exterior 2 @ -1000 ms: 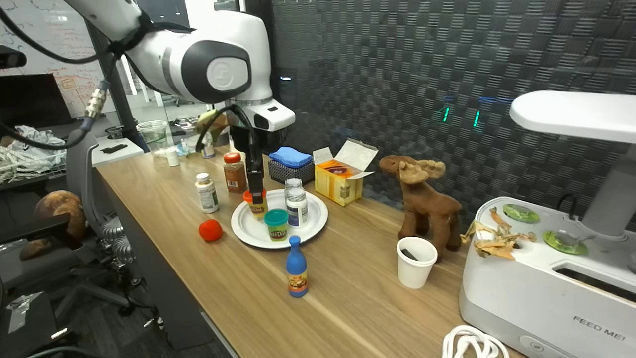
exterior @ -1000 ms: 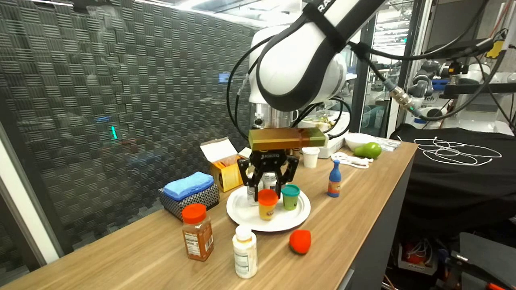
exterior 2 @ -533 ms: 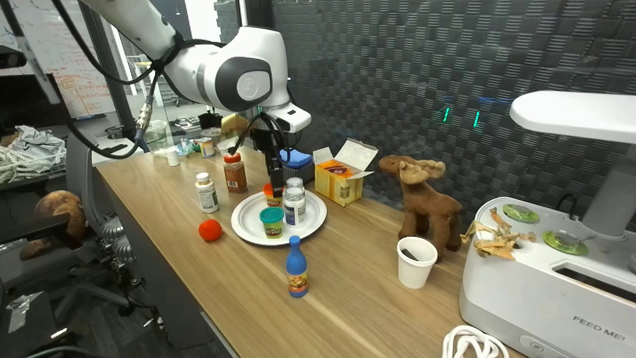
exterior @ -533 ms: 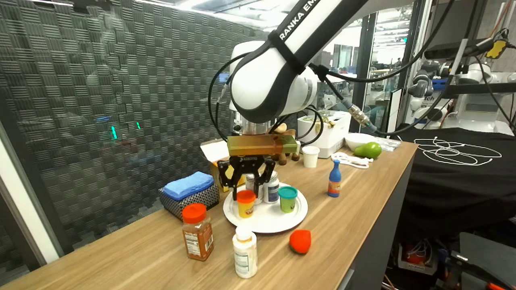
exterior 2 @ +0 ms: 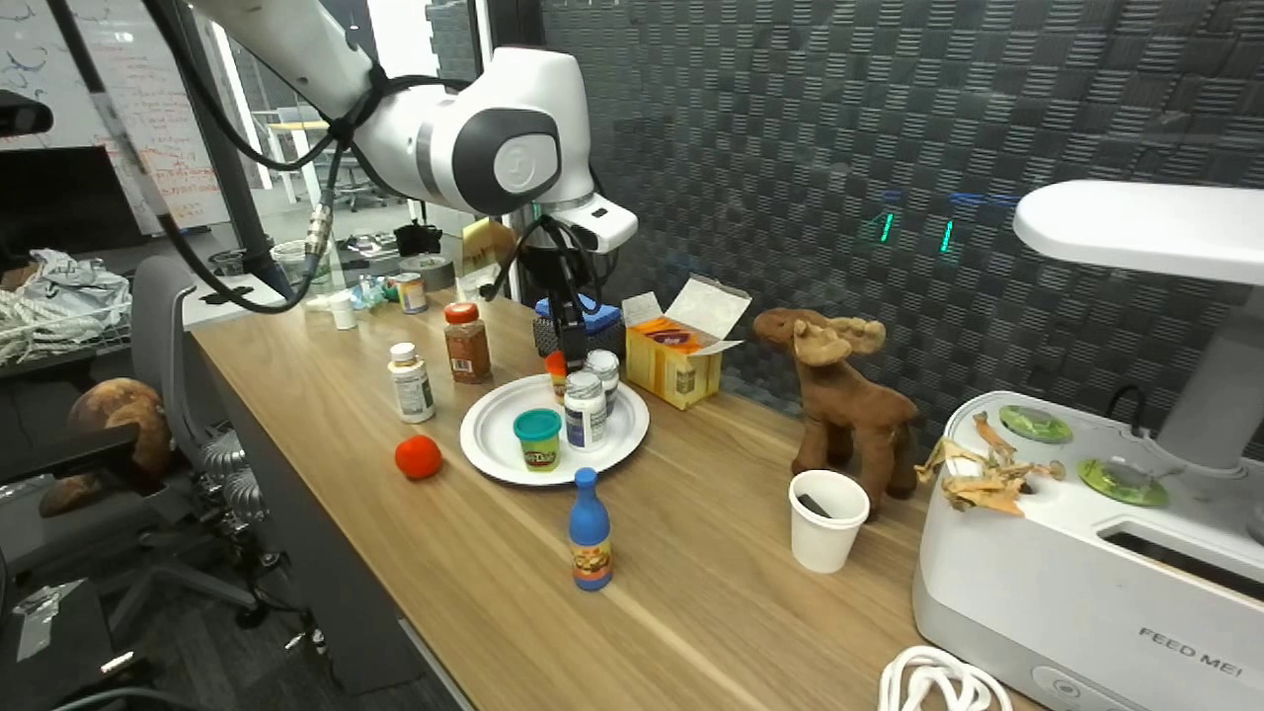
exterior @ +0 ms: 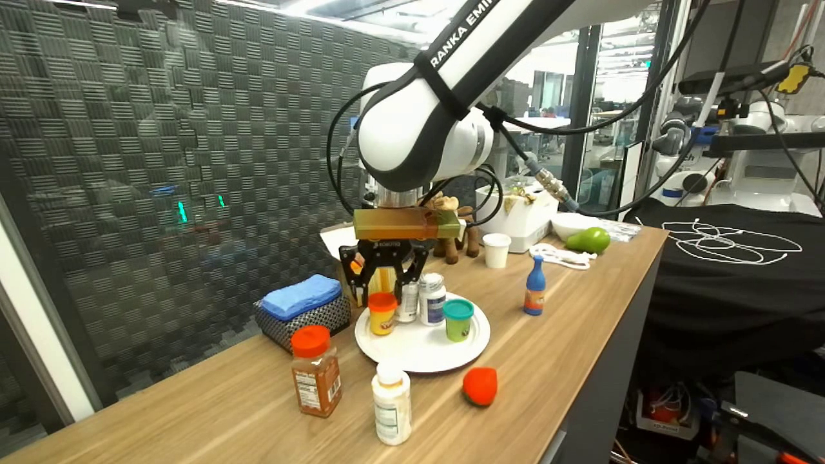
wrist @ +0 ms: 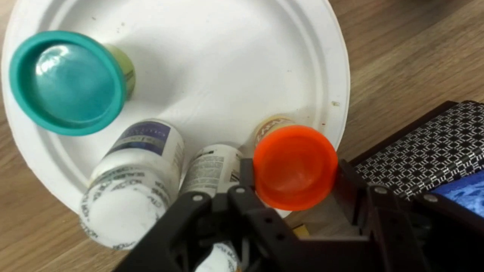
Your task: Put all the objects surrounding the plate on the plate.
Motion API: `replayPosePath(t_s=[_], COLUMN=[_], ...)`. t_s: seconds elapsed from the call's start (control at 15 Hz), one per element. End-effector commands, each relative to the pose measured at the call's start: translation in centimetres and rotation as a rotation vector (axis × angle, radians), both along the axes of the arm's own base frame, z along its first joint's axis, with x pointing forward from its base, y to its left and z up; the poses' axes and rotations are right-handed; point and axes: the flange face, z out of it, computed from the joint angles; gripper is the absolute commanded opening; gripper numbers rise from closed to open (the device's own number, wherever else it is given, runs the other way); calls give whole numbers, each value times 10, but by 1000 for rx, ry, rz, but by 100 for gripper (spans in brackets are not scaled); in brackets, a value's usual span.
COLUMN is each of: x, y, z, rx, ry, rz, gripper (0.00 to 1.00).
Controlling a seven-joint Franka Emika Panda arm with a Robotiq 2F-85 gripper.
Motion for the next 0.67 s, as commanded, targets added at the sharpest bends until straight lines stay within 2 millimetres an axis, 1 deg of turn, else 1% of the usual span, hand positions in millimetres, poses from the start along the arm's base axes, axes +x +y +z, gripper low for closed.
replayPosePath(t_s=[0.0, 0.33, 0.4, 0.47, 0.53, 0.6], x=[9, 4, 3, 3, 2, 1], y=[2, 5, 6, 6, 7, 9], z=[-1, -6, -6, -5, -4, -4], rx=[-12, -15, -14, -17, -17, -14], ry=[-5, 25, 31, 31, 32, 34], rz=[16, 42, 49, 56, 63, 73], gripper=[29, 29, 51, 79, 81, 86])
